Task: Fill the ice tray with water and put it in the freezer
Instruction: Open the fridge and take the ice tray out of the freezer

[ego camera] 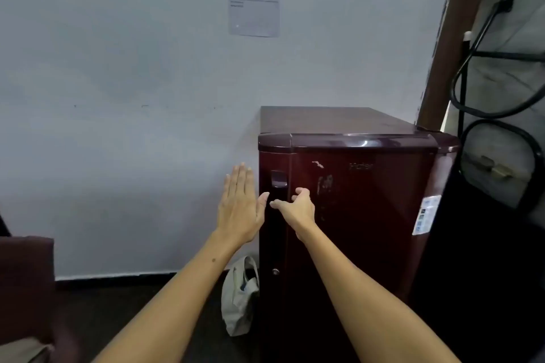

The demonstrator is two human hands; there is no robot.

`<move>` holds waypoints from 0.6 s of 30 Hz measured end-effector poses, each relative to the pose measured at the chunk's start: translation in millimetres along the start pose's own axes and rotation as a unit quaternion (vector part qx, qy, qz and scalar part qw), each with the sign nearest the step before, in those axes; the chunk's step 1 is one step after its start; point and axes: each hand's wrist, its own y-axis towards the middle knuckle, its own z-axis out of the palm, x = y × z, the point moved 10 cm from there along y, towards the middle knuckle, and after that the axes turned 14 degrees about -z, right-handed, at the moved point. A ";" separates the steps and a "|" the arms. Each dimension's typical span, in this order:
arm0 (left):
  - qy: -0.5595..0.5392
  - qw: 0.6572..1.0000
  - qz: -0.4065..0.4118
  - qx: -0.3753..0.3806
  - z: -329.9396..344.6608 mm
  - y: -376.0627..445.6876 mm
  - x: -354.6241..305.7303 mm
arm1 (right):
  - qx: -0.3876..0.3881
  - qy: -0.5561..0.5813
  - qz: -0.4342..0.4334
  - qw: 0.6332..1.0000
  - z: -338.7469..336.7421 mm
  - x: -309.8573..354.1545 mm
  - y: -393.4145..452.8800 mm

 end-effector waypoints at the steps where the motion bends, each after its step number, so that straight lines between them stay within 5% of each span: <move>1: 0.003 1.000 0.005 -0.003 1.5 4.2 -1.8 | 0.015 -0.006 0.009 1.000 6.8 0.3 3.0; 18: 0.082 0.991 0.092 0.053 32.9 126.8 -51.8 | 0.047 -0.090 0.043 0.994 34.2 -29.7 45.0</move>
